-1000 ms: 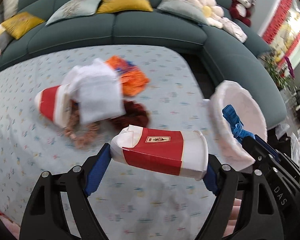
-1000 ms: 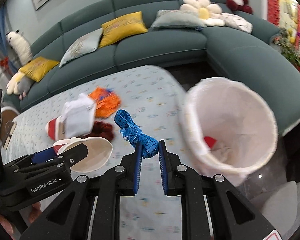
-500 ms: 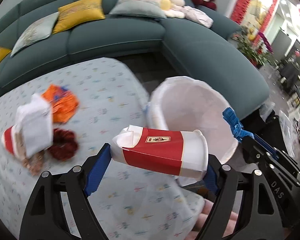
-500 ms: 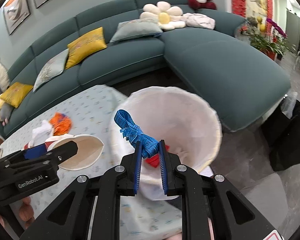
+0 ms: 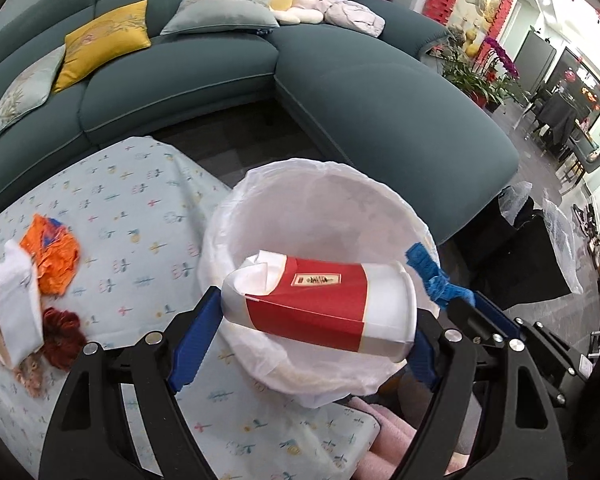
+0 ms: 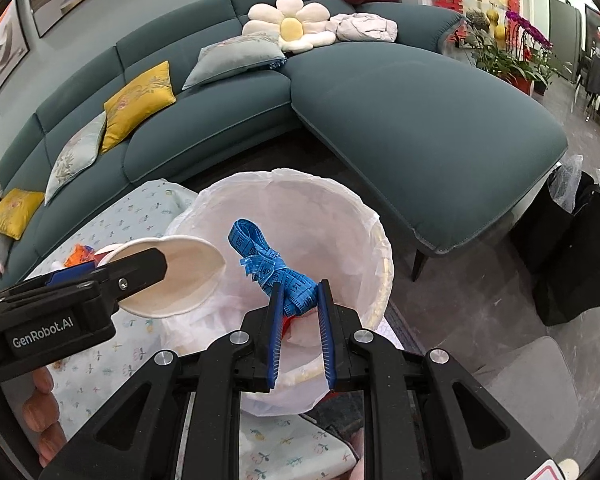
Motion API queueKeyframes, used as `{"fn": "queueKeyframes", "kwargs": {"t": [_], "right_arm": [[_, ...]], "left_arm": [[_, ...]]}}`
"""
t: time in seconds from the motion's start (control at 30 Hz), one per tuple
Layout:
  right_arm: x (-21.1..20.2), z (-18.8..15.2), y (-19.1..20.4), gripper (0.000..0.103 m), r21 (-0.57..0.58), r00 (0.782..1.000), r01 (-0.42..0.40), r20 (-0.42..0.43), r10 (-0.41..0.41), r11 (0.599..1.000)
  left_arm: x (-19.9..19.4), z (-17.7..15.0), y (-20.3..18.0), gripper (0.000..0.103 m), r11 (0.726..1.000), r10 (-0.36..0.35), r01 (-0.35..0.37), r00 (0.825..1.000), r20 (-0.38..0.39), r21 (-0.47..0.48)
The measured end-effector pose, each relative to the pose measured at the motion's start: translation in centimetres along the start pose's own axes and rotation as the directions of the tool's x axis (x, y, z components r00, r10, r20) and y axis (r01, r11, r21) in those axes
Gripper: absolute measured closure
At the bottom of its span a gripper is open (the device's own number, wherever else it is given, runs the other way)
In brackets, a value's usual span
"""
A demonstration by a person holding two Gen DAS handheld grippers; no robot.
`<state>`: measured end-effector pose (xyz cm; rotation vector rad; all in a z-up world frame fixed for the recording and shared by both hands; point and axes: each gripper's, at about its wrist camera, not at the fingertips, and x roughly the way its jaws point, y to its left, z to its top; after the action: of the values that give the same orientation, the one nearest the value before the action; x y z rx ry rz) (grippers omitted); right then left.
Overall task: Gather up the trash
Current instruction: 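Carry cup and blue strap over the bin and release both, then move both grippers back to the remaining pile on the table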
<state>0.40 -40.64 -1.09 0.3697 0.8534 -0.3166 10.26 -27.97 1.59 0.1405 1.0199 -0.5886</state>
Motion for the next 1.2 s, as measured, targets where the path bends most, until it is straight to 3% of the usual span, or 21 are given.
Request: {"fn": "queueKeyframes", "kwargs": {"t": [0.17, 0.27, 0.43, 0.57, 1.2], "right_arm": [[0.9, 0.4, 0.2, 0.081, -0.008, 1.000, 0.000, 0.009, 0.000, 1.000], [1.0, 0.5, 0.1, 0.070, 0.011, 1.000, -0.015, 0.012, 0.015, 1.000], [0.3, 0.4, 0.3, 0.065, 0.020, 0.999, -0.018, 0.027, 0.018, 1.000], [-0.8, 0.4, 1.2, 0.055, 0.012, 0.999, -0.026, 0.040, 0.025, 1.000], [-3.1, -1.9, 11.1, 0.049, -0.141, 0.995, -0.099, 0.006, 0.101, 0.985]], "left_arm": [[0.7, 0.2, 0.2, 0.020, 1.000, -0.009, 0.009, 1.000, 0.001, -0.027], [0.7, 0.1, 0.7, 0.018, 0.999, 0.013, -0.013, 1.000, 0.002, -0.041], [-0.3, -0.5, 2.3, 0.018, 0.997, 0.045, -0.044, 0.999, 0.022, -0.067], [-1.3, -1.6, 4.1, 0.018, 0.991, 0.088, -0.084, 0.996, 0.031, -0.103], [-7.5, -6.2, 15.2, 0.018, 0.940, 0.215, -0.195, 0.976, 0.041, -0.281]]}}
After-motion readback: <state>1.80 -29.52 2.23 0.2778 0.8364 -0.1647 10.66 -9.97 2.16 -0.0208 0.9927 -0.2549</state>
